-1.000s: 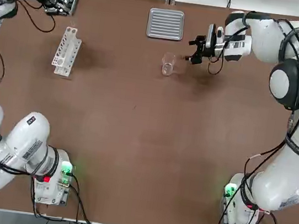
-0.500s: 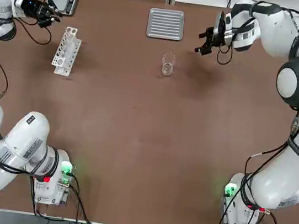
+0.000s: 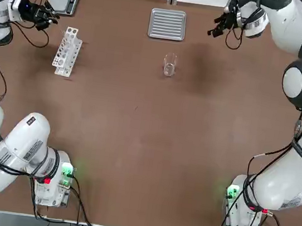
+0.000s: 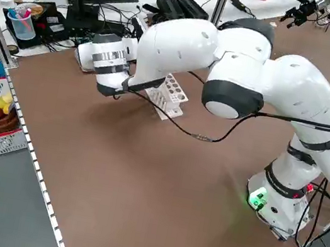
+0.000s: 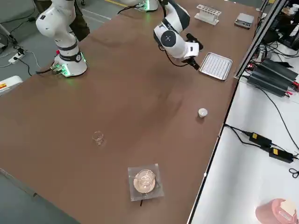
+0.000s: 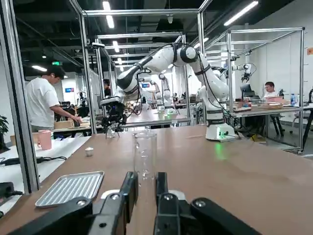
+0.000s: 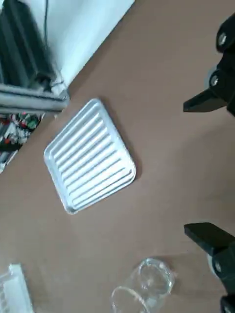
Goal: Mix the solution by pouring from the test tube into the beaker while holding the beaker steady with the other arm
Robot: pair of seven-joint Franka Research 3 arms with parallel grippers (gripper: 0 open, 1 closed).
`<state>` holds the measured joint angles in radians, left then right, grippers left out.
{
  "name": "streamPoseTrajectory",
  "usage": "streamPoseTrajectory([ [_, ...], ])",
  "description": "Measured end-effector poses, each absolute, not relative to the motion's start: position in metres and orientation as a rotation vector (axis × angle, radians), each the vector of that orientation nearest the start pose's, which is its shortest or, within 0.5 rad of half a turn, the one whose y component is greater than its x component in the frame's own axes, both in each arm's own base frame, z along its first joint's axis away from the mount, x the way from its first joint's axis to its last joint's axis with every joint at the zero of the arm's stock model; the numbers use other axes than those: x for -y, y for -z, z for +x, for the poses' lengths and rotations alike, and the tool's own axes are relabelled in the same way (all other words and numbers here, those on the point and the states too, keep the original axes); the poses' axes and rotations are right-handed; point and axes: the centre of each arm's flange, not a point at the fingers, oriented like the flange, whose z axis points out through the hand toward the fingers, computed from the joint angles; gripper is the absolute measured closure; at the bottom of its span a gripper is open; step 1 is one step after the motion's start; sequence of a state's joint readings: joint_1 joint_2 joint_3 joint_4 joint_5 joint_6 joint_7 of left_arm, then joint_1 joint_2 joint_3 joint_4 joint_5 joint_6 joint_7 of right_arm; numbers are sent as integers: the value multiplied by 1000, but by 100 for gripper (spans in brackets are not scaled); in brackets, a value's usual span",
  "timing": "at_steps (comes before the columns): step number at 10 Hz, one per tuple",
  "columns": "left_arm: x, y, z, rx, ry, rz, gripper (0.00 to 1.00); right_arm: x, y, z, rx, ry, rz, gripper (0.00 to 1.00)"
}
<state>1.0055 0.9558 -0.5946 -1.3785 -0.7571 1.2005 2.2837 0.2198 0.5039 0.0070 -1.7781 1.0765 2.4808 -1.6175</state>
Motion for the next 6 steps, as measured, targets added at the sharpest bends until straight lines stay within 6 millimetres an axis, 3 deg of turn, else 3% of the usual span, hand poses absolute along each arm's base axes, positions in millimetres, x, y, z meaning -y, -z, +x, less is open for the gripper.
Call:
streamPoseTrajectory([
  [3, -253, -247, 582, 1302, -1175, 1035, 79, -127, -328, 683, 1119, 693, -2485, 0],
  [6, -255, -235, 578, 1306, -1150, 1044, 79, -119, -352, 695, 787, 606, -2676, 0],
])
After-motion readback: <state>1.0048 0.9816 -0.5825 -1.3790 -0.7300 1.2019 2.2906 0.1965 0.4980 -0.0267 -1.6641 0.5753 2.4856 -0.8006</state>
